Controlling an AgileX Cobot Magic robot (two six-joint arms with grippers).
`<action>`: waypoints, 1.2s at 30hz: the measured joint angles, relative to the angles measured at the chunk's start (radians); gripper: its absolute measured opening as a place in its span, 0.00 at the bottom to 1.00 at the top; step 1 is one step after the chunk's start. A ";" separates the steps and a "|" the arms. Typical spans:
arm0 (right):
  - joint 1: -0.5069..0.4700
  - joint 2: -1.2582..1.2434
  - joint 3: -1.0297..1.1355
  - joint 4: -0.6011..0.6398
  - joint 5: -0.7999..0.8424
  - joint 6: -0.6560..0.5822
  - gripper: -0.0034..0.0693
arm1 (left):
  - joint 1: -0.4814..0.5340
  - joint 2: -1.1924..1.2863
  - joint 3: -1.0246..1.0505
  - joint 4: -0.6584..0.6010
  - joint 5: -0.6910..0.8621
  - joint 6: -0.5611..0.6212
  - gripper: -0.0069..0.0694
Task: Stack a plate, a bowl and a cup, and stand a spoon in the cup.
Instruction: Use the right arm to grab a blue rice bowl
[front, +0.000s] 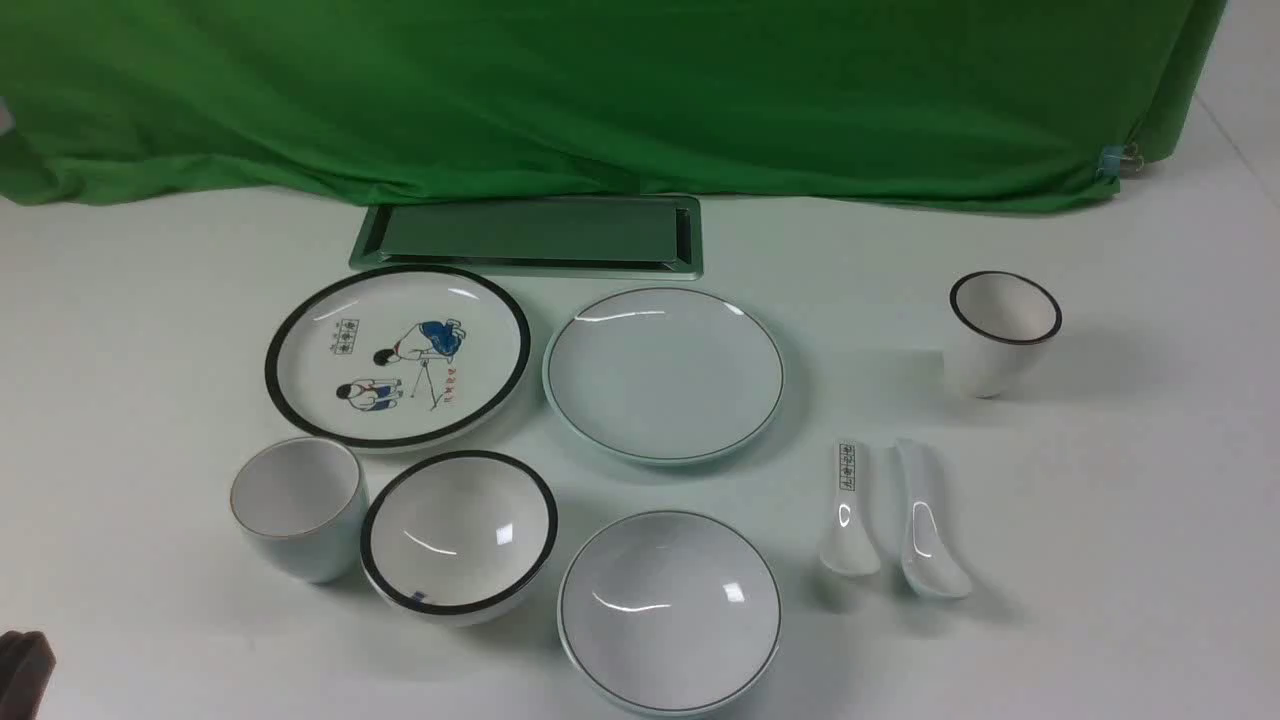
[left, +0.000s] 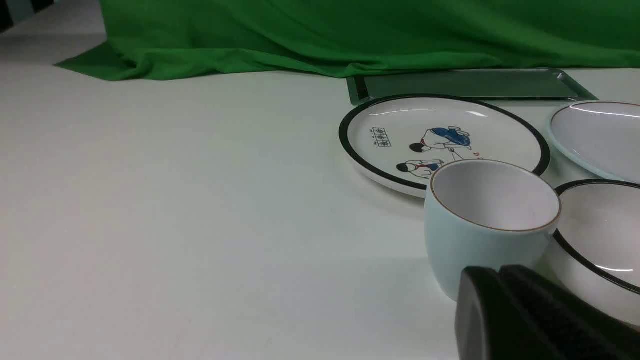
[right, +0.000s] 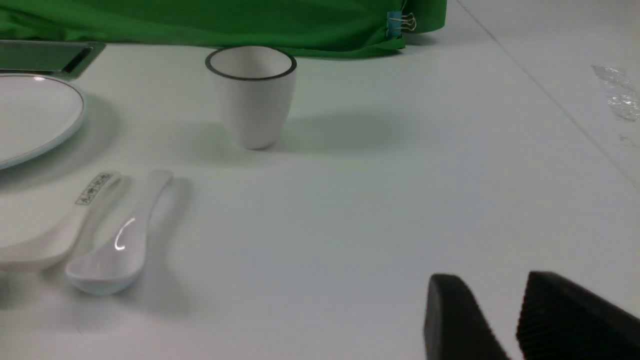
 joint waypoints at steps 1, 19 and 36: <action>0.000 0.000 0.000 0.000 0.000 0.000 0.38 | 0.000 0.000 0.000 0.000 0.000 0.000 0.05; 0.000 0.000 0.000 0.000 0.000 0.000 0.38 | 0.000 0.000 0.000 0.000 0.000 0.000 0.05; 0.000 0.000 0.000 0.001 0.000 0.017 0.38 | 0.000 0.000 0.000 0.000 0.000 0.000 0.05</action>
